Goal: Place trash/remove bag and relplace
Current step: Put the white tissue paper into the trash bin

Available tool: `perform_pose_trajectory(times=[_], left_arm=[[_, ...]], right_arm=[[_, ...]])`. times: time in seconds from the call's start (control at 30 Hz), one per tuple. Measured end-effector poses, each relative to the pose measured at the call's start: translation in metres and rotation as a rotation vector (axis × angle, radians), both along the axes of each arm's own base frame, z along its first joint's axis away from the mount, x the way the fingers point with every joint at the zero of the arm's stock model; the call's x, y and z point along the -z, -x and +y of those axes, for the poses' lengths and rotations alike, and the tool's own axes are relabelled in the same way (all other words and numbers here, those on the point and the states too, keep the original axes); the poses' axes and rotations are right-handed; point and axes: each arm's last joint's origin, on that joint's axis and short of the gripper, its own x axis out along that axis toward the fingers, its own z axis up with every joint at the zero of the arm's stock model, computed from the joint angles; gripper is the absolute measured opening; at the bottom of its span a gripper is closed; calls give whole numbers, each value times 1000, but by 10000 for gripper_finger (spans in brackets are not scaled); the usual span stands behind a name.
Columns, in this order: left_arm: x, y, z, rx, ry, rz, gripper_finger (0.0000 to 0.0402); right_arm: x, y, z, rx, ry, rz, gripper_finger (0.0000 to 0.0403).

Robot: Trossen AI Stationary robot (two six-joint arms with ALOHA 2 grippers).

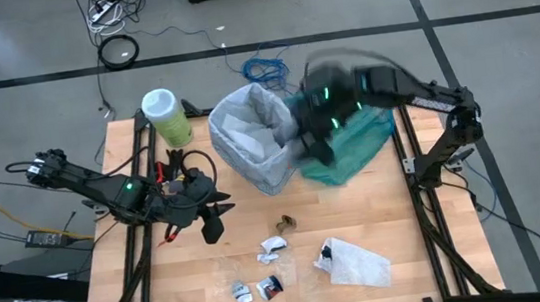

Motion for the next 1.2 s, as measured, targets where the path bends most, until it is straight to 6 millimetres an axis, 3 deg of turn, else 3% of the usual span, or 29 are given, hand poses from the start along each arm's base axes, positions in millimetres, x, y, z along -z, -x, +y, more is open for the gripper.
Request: perform_pose_trajectory(times=[0.07,0.23,0.37,0.5,0.83,0.97,1.2], left_arm=[[0,0,0,4,-6,3,126],[0,0,0,16,-22,6,126],[0,0,0,17,-23,7,126],[0,0,0,17,-24,7,126],[0,0,-1,30,-7,10,126],[0,0,-1,52,13,18,126],[1,0,-2,56,16,19,126]], right_arm=[[15,9,28,-60,22,190,300],[63,32,89,-47,291,561,276],[101,41,130,-12,364,547,267],[145,45,158,57,298,529,265],[233,67,182,232,148,540,268],[255,73,189,263,48,500,270],[286,91,177,380,84,572,260]])
